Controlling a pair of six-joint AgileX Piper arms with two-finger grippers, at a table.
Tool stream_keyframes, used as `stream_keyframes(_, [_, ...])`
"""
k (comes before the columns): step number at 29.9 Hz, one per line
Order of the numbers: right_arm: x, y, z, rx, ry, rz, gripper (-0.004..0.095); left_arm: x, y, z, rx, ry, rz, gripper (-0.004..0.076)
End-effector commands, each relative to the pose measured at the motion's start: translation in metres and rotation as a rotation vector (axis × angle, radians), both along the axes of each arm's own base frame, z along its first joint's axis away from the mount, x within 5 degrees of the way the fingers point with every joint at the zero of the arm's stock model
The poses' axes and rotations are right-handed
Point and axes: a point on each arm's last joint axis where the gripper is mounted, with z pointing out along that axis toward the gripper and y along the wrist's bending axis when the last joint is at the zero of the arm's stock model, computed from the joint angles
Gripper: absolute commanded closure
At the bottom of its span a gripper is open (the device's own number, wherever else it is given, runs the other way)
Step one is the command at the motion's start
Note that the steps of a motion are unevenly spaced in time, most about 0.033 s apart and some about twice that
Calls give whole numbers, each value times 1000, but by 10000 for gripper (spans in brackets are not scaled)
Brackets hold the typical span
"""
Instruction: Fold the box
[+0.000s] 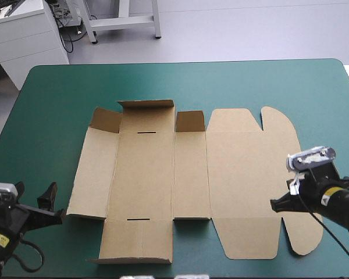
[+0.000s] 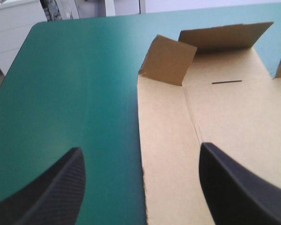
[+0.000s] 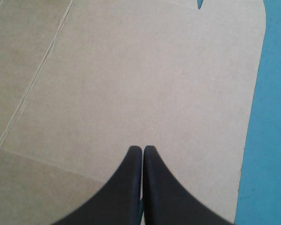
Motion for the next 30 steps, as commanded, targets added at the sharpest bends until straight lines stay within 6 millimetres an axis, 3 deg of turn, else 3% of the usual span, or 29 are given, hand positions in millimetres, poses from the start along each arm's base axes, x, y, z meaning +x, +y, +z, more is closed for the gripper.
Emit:
stream_keyframes(1, [-16, -4, -2, 35, -98, 1, 916, 32, 3, 19, 60, 79, 24, 240])
stream_keyframes(6, [-38, -6, -15, 96, -112, 10, 916, 78, 7, 4, 152, 299, 47, 240])
stream_keyframes(11, [-50, -8, -18, 124, -130, 15, 916, 115, 10, -13, 87, 374, 87, 240])
stream_keyframes(17, [-53, -5, -19, 165, -103, 26, 916, 142, 45, -52, -100, 609, 148, 241])
stream_keyframes(20, [-53, -4, -17, 176, -115, 26, 916, 155, 57, -69, -365, 666, 97, 241])
stream_keyframes(23, [-53, -4, -17, 181, -115, 27, 916, 165, 64, -84, -528, 725, -8, 255])
stream_keyframes(30, [-54, -4, -18, 181, -106, 28, 916, 183, 65, -111, -675, 891, -114, 255])
